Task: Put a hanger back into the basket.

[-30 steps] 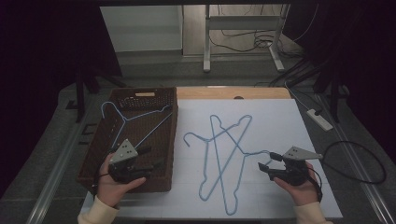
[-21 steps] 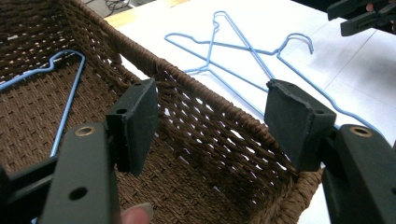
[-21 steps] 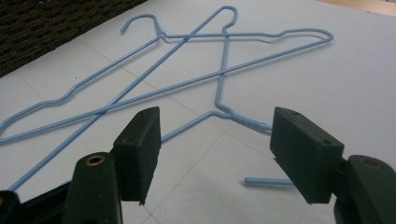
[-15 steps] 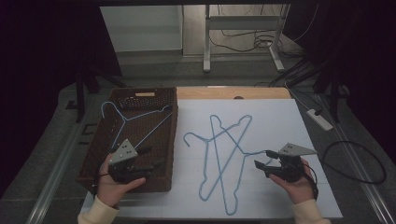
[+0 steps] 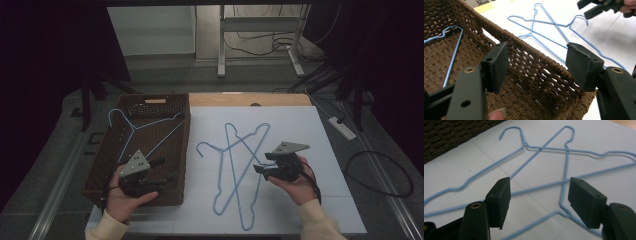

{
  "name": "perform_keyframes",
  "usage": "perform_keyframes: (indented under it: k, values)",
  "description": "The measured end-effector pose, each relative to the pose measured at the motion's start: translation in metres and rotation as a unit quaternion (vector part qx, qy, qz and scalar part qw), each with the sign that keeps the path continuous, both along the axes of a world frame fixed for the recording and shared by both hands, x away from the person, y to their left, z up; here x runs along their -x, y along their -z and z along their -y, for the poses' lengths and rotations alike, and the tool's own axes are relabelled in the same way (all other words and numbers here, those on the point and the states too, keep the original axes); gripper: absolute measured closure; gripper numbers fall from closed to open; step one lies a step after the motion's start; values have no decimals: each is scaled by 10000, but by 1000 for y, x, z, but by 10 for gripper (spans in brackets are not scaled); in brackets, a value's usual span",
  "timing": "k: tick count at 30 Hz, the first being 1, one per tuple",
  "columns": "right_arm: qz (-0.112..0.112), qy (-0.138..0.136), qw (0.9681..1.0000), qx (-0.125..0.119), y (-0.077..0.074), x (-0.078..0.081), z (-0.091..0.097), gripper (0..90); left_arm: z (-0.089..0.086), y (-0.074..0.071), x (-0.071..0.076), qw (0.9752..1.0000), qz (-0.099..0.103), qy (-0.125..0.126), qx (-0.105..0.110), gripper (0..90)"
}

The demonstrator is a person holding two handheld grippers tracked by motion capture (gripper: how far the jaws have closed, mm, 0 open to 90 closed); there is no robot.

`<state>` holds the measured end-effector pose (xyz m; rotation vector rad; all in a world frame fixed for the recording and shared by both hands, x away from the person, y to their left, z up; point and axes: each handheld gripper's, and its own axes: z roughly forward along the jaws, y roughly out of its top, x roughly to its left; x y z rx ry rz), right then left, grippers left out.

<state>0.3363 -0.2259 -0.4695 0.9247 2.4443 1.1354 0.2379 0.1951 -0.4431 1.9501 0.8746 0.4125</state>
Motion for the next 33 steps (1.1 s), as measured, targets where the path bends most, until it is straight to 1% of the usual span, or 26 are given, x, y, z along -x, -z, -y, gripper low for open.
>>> perform_keyframes:
  k: [4, 5, 6, 7, 8, 12, 13, 14, 15, 22, 26, 29, 33]
  values:
    - [-100, -149, 9998, 76, 2, -11, -16, 355, 0, 1, 0, 10000, -8, 4, -6, 348]
    - [-100, -149, 9998, 76, 2, -11, -16, 355, 0, 1, 0, 10000, -13, 6, -7, 348]
    - [-152, -226, 9995, 163, 3, -17, -25, 356, 0, 1, 0, 10000, -20, 9, -7, 348]
    - [-152, -226, 9995, 163, 3, -17, -25, 356, 0, 1, 0, 10000, -20, 9, -7, 348]
    - [-211, -295, 9991, 222, 4, -23, -33, 360, 1, 1, 0, 10000, -15, 5, -11, 348]
    - [-341, -407, 9980, 341, 5, -38, -48, 365, 1, 1, -1, 10000, -18, 3, -7, 348]
    - [-341, -407, 9980, 341, 5, -38, -48, 365, 1, 1, -1, 10000, -18, 3, -7, 348]
    - [-366, -416, 9978, 361, 6, -42, -52, 366, 1, 1, -1, 10000, -18, 7, -7, 348]
    - [-422, -449, 9973, 396, 7, -49, -59, 367, 1, 1, -1, 10000, -15, 6, -11, 348]
    - [-643, -512, 9953, 514, 14, -77, -82, 378, 1, 2, -1, 10000, -16, 20, -16, 348]
    - [-724, -571, 9942, 553, 17, -87, -94, 382, 1, 2, -1, 10000, -16, 18, -14, 348]
    - [-782, -625, 9928, 663, 20, -97, -106, 396, 2, 2, -1, 10000, -16, 27, -21, 347]
    - [-850, -679, 9905, 841, 21, -105, -117, 410, 2, 2, -1, 10000, -26, 31, -25, 347]
